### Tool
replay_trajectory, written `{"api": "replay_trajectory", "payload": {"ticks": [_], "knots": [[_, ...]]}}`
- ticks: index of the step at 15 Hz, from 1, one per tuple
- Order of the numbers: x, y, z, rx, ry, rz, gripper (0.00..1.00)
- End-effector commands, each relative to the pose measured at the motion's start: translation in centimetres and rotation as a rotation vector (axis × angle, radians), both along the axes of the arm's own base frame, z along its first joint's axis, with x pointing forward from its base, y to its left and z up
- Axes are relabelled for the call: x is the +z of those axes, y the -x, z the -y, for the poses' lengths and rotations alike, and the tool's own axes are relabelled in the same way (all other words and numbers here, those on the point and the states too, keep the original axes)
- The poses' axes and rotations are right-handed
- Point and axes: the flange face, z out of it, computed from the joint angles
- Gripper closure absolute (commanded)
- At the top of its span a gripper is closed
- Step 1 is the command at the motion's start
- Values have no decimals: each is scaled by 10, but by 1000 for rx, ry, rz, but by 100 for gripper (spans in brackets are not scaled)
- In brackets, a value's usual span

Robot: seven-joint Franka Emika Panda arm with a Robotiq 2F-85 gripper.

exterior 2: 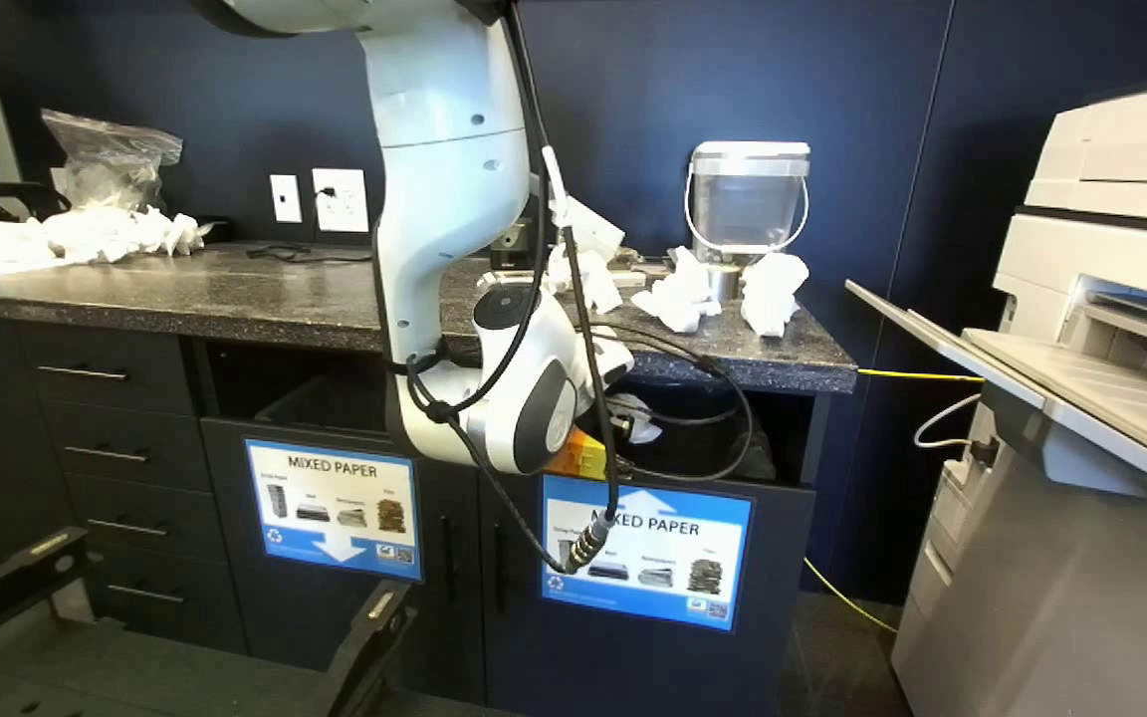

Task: Put the tissues into the rubbish bin.

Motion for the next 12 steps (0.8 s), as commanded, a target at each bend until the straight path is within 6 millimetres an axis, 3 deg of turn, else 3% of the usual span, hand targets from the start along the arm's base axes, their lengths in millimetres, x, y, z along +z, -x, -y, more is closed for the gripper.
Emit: {"api": "replay_trajectory", "payload": {"ticks": [1, 3, 4, 10, 12], "knots": [[-5, -12, 8, -17, 2, 58, 82], [-2, -13, 10, -16, -6, 63, 56], [-2, -12, 10, -14, -6, 62, 55], [-2, -12, 4, 2, -26, 60, 9], [-2, -10, 1, 12, -30, 58, 0]]}}
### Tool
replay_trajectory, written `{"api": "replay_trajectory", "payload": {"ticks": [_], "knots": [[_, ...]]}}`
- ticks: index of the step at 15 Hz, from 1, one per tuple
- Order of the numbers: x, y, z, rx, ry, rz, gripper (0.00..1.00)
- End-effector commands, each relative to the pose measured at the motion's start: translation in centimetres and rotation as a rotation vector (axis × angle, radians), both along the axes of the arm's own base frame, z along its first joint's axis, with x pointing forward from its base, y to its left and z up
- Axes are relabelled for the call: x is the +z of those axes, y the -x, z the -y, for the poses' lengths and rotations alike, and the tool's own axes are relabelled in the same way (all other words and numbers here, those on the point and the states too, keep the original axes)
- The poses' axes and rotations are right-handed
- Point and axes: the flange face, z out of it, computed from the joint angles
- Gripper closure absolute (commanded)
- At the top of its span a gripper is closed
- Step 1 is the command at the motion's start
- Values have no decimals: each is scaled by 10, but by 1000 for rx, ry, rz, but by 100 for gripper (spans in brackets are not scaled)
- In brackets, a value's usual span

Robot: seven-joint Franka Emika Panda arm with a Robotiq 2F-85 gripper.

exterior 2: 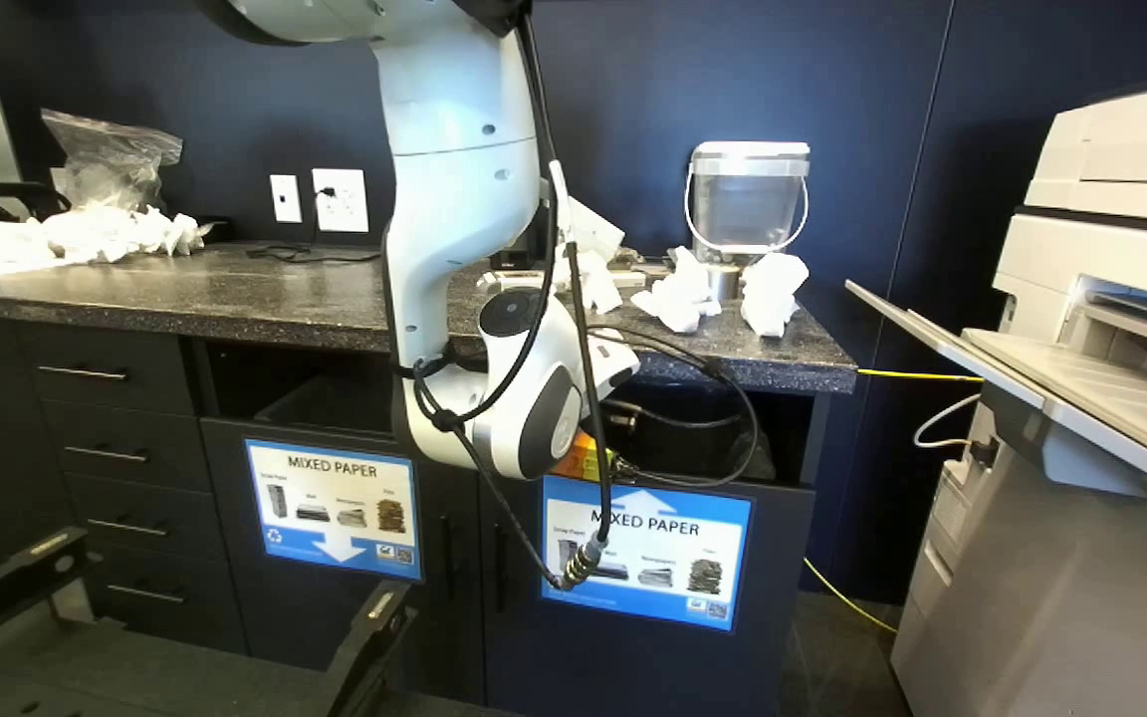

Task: Put the tissues into the rubbish bin.

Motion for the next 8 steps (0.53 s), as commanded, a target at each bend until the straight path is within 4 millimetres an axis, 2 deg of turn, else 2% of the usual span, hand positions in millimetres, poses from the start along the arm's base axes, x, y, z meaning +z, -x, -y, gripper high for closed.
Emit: {"api": "replay_trajectory", "payload": {"ticks": [1, 3, 8], "knots": [[6, -8, -3, 30, -21, 28, 0], [13, -4, -8, 55, -24, 12, 0], [46, 14, -8, 141, -36, -69, 0]]}}
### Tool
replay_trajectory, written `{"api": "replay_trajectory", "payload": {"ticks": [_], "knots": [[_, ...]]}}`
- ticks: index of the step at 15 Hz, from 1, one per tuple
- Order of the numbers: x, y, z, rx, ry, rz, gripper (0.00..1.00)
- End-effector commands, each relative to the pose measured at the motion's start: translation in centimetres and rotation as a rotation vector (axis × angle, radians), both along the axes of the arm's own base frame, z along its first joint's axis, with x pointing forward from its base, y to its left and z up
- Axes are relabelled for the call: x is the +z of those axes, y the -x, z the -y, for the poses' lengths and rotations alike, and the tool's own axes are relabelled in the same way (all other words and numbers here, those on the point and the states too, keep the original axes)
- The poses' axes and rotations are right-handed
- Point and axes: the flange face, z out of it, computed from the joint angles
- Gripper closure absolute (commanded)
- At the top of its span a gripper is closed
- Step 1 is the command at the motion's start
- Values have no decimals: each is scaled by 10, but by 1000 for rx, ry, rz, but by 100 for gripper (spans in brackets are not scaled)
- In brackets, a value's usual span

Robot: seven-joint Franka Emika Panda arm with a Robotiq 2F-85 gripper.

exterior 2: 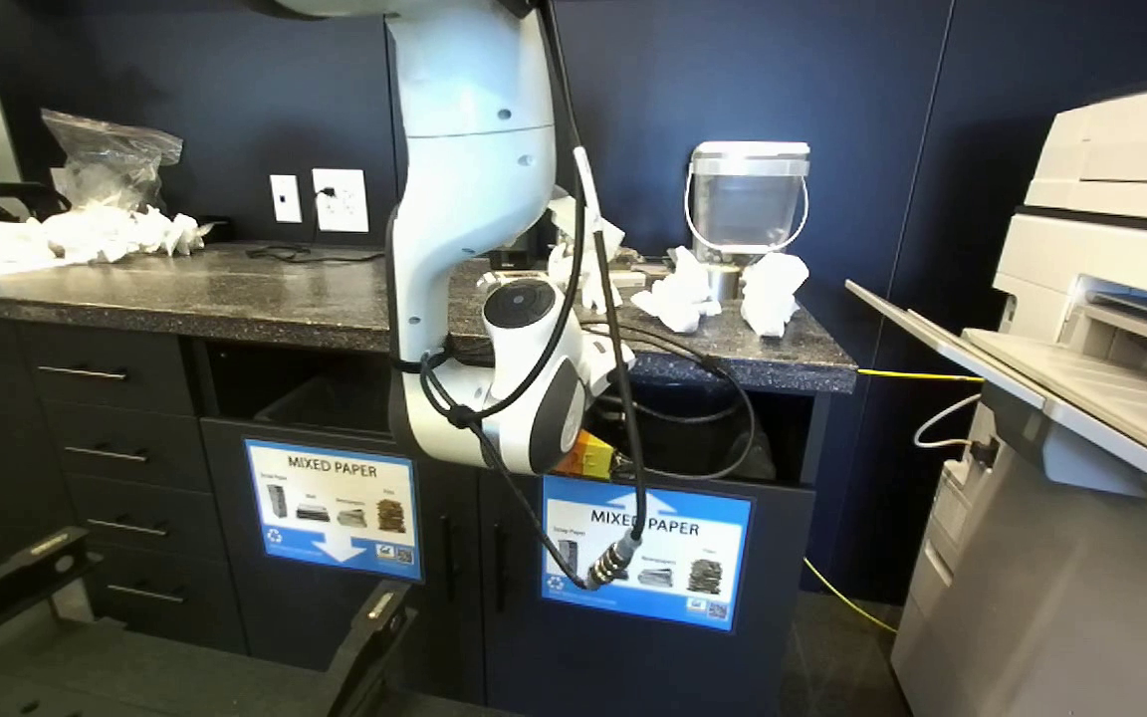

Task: Put the tissues into the rubbish bin.

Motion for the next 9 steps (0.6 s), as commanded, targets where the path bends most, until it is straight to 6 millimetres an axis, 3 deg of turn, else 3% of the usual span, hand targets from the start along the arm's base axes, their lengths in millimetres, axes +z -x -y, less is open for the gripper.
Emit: {"api": "replay_trajectory", "payload": {"ticks": [1, 4, 9], "knots": [[45, 12, -4, 61, -14, -80, 0], [74, 27, -5, 109, -2, -211, 0], [158, 30, 0, 158, 42, -358, 0]]}}
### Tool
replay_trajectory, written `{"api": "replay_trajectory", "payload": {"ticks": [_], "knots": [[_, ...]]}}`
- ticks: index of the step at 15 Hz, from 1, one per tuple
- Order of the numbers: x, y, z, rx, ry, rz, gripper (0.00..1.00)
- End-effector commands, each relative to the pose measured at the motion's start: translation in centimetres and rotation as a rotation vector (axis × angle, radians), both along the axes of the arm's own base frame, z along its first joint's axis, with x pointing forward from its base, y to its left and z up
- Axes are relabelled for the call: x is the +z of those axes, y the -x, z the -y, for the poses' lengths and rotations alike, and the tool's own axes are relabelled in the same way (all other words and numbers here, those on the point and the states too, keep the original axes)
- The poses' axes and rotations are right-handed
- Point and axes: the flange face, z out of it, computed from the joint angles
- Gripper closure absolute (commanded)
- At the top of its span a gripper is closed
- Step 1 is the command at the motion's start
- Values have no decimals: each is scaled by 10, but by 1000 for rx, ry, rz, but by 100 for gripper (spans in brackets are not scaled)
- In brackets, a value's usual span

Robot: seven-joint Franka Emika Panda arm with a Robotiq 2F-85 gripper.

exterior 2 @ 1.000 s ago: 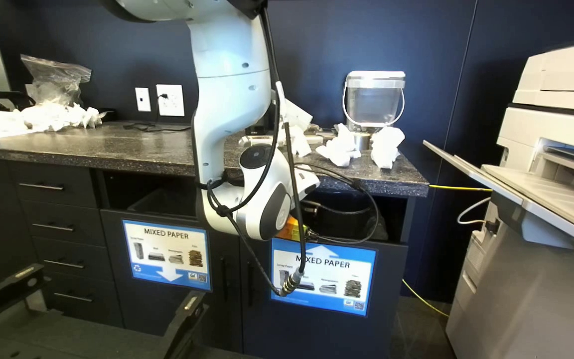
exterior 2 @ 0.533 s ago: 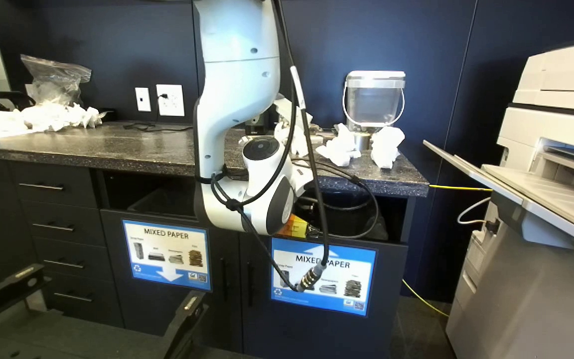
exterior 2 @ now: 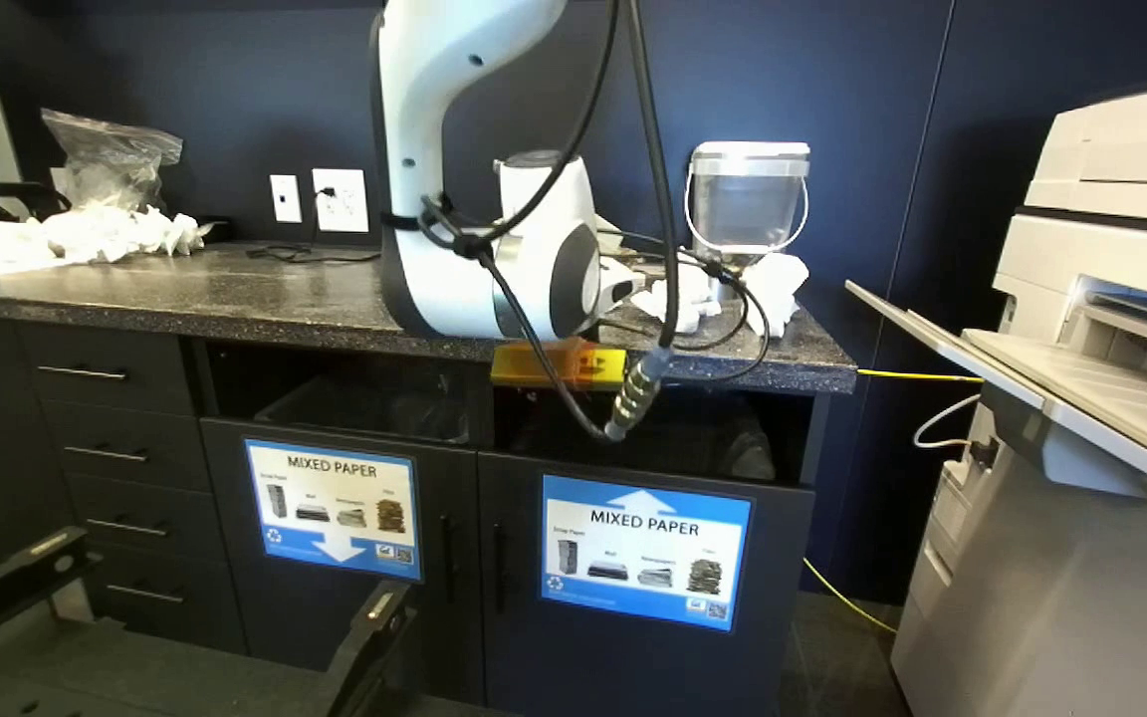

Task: Put the tissues into the rubbish bin.

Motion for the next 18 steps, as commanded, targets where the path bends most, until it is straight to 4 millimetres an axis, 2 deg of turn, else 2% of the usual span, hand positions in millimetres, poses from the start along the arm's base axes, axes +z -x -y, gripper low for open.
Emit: {"api": "replay_trajectory", "payload": {"ticks": [1, 4, 7, 10, 11, 13, 14, 16, 18], "knots": [[79, 10, -3, 57, 32, -75, 0], [127, 1, 2, 80, 39, -136, 0], [177, -28, 14, 115, 49, -118, 0], [213, -62, 25, 149, 80, -42, 0], [216, -73, 20, 166, 91, -15, 0], [224, -95, 26, 211, 104, 61, 0], [219, -103, 18, 249, 115, 89, 0], [218, -122, 25, 310, 113, 148, 0], [206, -136, 17, 407, 118, 190, 0]]}}
